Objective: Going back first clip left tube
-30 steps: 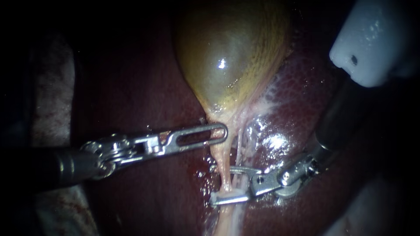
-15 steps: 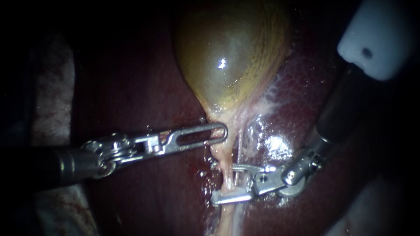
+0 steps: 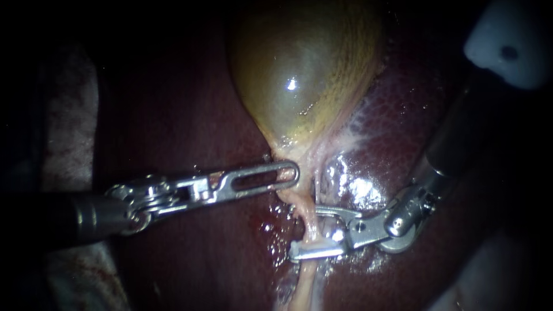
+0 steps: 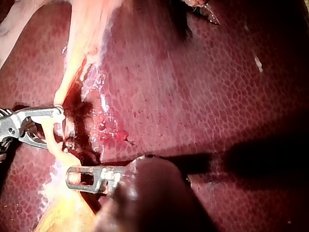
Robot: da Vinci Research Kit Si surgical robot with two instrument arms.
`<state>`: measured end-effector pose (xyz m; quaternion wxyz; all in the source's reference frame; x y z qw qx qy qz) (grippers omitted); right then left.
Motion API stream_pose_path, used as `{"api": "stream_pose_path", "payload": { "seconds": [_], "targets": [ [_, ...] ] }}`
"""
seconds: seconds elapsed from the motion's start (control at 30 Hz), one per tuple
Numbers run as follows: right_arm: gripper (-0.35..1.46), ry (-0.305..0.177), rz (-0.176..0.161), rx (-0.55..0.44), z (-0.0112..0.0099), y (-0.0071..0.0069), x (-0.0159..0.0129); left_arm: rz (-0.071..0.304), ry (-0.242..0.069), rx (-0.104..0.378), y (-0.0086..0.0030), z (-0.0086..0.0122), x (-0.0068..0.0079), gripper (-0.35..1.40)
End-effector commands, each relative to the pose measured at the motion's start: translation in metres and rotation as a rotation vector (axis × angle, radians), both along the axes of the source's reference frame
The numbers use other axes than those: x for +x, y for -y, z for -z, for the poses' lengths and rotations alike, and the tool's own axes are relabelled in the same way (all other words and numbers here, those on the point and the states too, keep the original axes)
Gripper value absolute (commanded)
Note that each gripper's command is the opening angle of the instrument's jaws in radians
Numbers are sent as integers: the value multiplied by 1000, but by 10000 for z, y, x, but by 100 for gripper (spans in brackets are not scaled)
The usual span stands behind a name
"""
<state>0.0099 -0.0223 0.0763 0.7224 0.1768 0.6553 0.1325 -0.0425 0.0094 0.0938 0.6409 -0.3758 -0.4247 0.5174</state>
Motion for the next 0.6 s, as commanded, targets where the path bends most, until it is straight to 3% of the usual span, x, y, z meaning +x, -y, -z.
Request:
{"api": "stream_pose_path", "payload": {
  "seconds": [0.03,0.13,0.4,0.6],
  "targets": [
    [60,2,-3,19,0,2,0,-1,-1,0,0,0,0,-35],
    [60,9,-5,70,-3,8,0,-1,-1,0,-1,-1,0,-35],
    [59,69,27,156,-13,27,-2,-1,-1,1,0,2,2,-35],
    [58,88,38,197,-14,32,-2,-2,0,2,-1,2,2,-35]
  ]
}}
